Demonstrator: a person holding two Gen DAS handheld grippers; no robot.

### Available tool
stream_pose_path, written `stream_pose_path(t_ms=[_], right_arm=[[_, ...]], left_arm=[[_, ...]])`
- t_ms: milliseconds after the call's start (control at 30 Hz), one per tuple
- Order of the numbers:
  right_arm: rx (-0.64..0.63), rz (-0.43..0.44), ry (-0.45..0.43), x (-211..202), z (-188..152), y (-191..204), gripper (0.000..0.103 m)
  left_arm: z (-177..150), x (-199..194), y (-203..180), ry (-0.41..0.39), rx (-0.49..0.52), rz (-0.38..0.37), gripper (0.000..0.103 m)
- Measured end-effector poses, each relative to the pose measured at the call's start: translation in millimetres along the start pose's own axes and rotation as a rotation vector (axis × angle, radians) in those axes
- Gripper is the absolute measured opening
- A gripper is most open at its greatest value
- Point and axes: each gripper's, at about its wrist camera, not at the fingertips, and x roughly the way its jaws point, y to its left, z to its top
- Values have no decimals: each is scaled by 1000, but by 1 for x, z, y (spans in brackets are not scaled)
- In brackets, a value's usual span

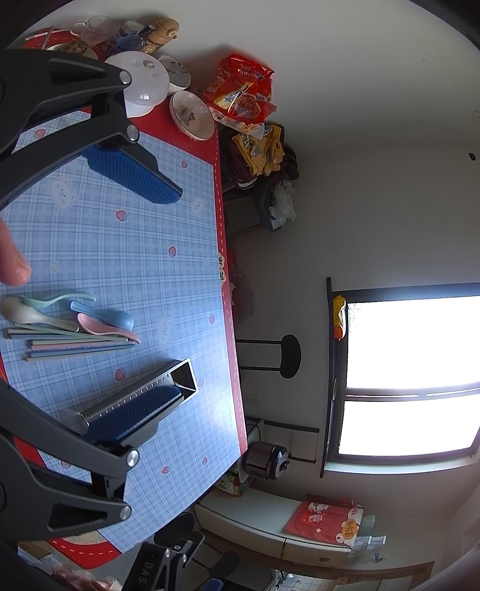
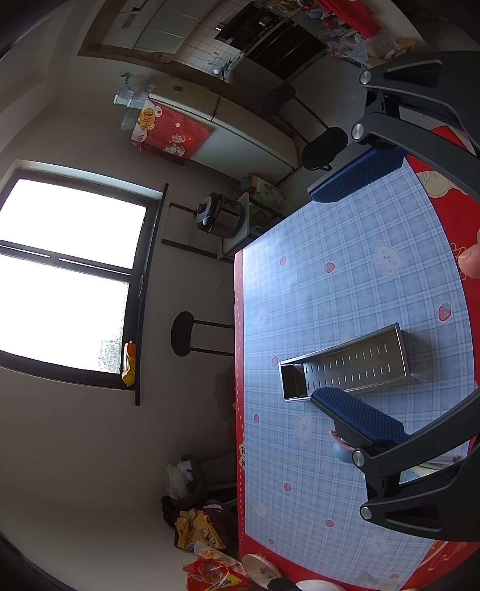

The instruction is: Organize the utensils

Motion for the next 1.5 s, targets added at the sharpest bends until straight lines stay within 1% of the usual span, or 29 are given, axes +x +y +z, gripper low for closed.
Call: stream_pose_path(t_ms=[1500], right_arm=[[12, -8, 14, 6, -3, -1, 98]], left_arm=[[-4, -1, 0, 3, 6, 1, 98]])
